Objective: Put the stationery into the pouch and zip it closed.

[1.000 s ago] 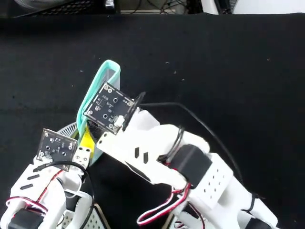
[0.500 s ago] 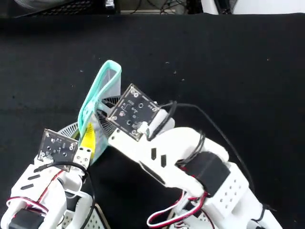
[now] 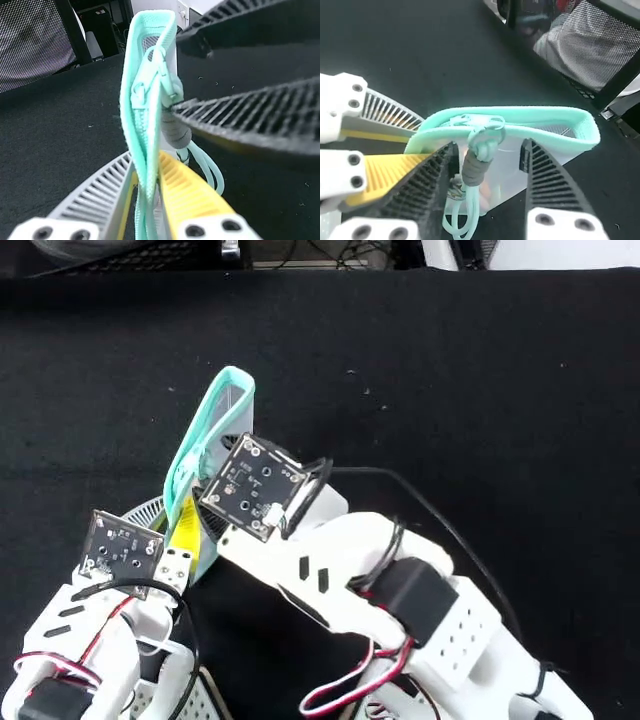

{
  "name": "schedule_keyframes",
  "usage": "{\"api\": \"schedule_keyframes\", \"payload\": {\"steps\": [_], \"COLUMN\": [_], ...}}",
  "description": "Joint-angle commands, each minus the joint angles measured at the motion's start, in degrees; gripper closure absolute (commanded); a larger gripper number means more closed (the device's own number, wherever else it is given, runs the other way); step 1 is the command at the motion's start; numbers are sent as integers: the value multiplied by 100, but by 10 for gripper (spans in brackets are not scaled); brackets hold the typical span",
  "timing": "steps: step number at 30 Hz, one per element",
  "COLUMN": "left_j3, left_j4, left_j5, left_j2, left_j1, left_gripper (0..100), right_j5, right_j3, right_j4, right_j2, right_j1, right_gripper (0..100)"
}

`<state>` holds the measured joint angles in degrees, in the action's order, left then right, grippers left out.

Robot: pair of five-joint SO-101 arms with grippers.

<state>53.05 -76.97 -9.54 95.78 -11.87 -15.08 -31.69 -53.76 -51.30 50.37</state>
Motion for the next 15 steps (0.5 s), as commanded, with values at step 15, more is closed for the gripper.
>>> {"api": "schedule_keyframes", "payload": {"steps": [15], "left_j3": [48], "left_j4": [-35], "left_j5": [-9], "left_j2": [-53], "left_j1": [-57], "left_gripper": [970], "right_j5": [-53], "right_j3": [-303], "right_j4": [835], "right_j2": [-110], "right_j1": [-79], "right_gripper": [907]}}
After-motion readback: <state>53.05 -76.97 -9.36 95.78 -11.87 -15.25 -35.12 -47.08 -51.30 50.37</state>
